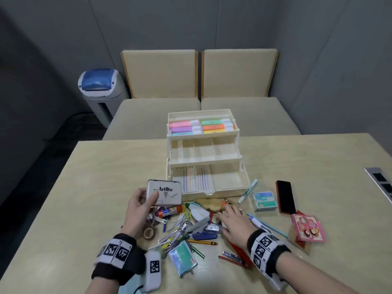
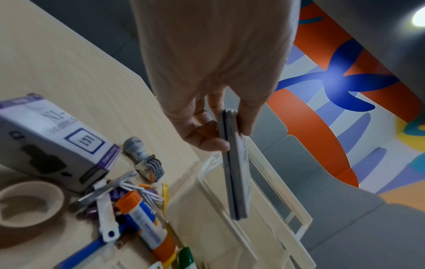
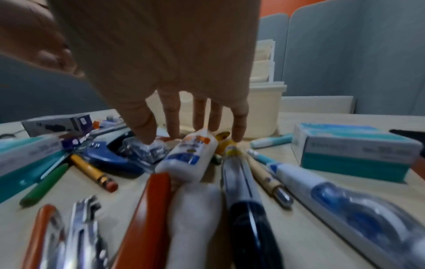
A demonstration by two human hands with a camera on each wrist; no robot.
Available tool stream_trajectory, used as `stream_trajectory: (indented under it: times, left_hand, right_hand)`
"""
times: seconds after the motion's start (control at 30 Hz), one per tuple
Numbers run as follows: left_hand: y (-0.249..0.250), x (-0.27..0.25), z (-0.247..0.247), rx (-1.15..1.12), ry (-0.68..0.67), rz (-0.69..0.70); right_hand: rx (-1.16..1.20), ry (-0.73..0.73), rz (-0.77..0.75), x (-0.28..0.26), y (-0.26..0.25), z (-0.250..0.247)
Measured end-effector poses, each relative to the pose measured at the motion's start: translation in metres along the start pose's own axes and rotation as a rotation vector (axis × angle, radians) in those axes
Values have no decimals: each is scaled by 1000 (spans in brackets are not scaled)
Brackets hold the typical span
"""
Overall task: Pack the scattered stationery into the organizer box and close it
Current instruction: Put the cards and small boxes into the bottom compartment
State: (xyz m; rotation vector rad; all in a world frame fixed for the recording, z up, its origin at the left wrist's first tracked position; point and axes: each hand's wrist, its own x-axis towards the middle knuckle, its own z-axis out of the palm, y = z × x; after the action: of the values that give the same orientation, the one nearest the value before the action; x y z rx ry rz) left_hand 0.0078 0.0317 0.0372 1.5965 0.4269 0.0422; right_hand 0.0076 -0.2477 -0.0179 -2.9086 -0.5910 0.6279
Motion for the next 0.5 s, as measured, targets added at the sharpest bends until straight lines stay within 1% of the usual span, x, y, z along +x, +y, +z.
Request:
stream_trajectory:
  times: [0.1,0.17,0.2,0.27,0.33,0.43,0.5]
  left_hand:
    - [0,-5,-11,5,50,-6]
    - [0,-6,-22,12,101,-9]
    - [-1,-6,-27,16,122,-13]
    - [-4,-6,-37,26,140,-40]
    - [-7,-7,-46,35,142,-67]
    - [-12,-7,-55,40,151,-96]
    - [-13,-7,-57,15,166,-98]
  right_hand:
    - [40,151,-32,4,-15,-6]
    - [86,233,-108,11,-31,-12]
    - [94,242,-154,14,-40,-13]
    - [74,200,-246,19,-58,-14]
    - [0,137,-307,21,-72,-13]
    - [-27,95,-302,23,-88,-10]
    - [-9,106,-349,22,-101,-9]
